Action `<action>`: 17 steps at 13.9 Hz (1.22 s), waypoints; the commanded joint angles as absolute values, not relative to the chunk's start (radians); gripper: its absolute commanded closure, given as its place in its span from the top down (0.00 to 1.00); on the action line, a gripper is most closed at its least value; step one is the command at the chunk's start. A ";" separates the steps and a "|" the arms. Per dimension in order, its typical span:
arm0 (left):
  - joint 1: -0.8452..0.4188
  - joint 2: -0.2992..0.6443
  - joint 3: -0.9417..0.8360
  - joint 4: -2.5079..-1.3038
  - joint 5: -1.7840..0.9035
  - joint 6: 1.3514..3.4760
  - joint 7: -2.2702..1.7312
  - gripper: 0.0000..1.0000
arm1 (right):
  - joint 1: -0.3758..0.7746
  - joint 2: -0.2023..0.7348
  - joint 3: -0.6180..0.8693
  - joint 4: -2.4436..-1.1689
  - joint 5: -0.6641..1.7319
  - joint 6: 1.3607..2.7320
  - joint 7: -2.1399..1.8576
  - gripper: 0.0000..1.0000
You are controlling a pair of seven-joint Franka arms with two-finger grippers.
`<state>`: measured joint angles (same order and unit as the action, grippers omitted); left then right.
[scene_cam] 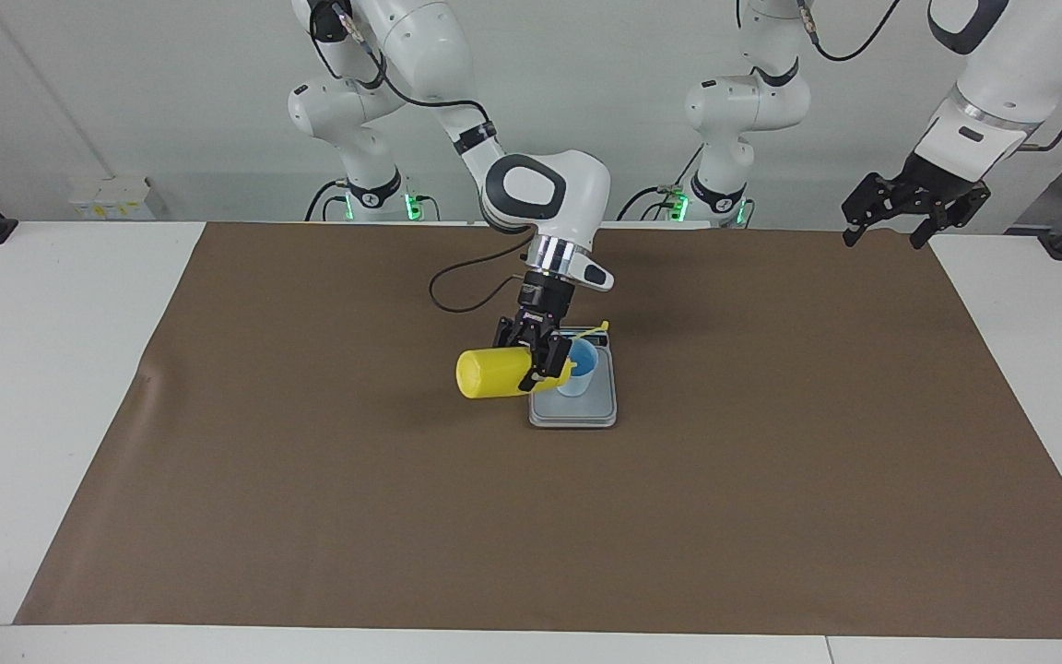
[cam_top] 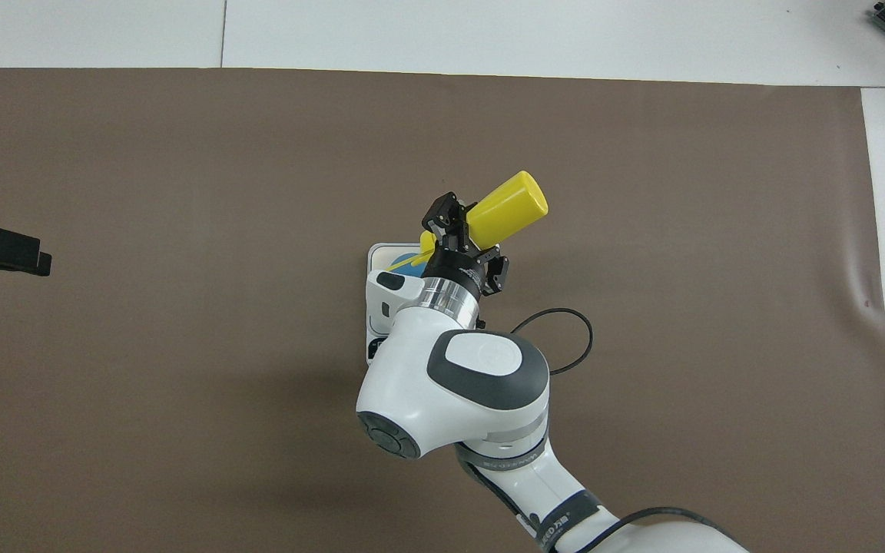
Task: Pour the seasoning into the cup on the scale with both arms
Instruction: 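Tilt the bottle upright and carry it back with the right gripper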
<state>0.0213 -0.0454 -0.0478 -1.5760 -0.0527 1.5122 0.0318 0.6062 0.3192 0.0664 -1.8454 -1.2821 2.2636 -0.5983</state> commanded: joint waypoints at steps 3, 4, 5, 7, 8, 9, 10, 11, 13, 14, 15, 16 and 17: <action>0.031 -0.066 -0.054 -1.589 -0.038 1.500 0.035 1.00 | 0.574 0.281 0.072 -1.848 -1.293 2.270 -0.577 0.00; 0.031 -0.066 -0.054 -1.589 -0.038 1.500 0.035 1.00 | 0.572 0.276 0.072 -1.844 -1.254 2.279 -0.575 0.00; 0.031 -0.064 -0.054 -1.589 -0.038 1.500 0.035 1.00 | 0.563 0.269 0.071 -1.839 -1.221 2.293 -0.577 0.00; 0.031 -0.064 -0.054 -1.589 -0.038 1.500 0.035 1.00 | 0.545 0.265 0.072 -1.835 -1.186 2.315 -0.578 0.00; 0.031 -0.066 -0.054 -1.589 -0.038 1.500 0.035 1.00 | 0.535 0.261 0.071 -1.833 -1.160 2.330 -0.577 0.00; 0.031 -0.066 -0.054 -1.589 -0.038 1.500 0.035 1.00 | 0.520 0.258 0.071 -1.835 -1.132 2.359 -0.577 0.00; 0.031 -0.066 -0.054 -1.589 -0.038 1.500 0.035 1.00 | 0.502 0.255 0.072 -1.833 -1.109 2.384 -0.578 0.00; 0.031 -0.066 -0.054 -1.589 -0.038 1.500 0.035 1.00 | 0.488 0.246 0.071 -1.833 -1.073 2.402 -0.577 0.00; 0.031 -0.066 -0.054 -1.589 -0.038 1.500 0.035 1.00 | 0.462 0.236 0.071 -1.825 -0.999 2.421 -0.580 0.00; 0.031 -0.066 -0.054 -1.589 -0.038 1.500 0.035 1.00 | 0.456 0.232 0.071 -1.825 -0.964 2.427 -0.577 0.00; 0.031 -0.066 -0.054 -1.589 -0.038 1.500 0.035 1.00 | 0.448 0.227 0.071 -1.825 -0.916 2.428 -0.577 0.00; 0.031 -0.066 -0.054 -1.589 -0.038 1.500 0.035 1.00 | 0.436 0.221 0.071 -1.824 -0.869 2.430 -0.577 0.00; 0.031 -0.066 -0.054 -1.589 -0.038 1.500 0.035 1.00 | 0.424 0.216 0.071 -1.821 -0.826 2.440 -0.580 0.00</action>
<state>0.0213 -0.0454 -0.0478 -1.5760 -0.0527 1.5122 0.0318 0.4500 0.2390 0.0636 -1.8233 -0.8949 2.4172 -0.5827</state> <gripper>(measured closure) 0.000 0.577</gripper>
